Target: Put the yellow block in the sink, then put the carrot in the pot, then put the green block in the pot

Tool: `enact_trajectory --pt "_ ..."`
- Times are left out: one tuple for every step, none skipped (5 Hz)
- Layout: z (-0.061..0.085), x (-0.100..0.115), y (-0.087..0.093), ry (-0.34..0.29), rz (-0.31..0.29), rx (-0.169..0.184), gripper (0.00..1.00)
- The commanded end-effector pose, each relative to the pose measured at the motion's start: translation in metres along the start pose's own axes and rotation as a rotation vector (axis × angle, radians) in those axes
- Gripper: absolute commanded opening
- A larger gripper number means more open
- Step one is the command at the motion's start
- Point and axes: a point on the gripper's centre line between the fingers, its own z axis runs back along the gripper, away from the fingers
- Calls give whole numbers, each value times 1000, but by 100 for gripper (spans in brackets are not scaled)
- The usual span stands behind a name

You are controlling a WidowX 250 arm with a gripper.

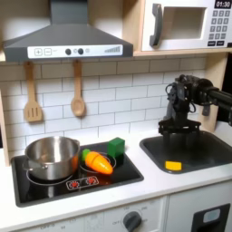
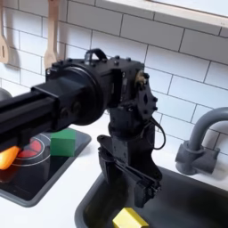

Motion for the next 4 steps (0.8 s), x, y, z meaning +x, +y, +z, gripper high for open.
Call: enact_trajectory --pt "0 0 0 0 0 0 100" --pt "0 0 0 0 0 0 100" --pt "0 0 0 1 0 0 100" --pt "11 -1 0 -119 21 -10 100"
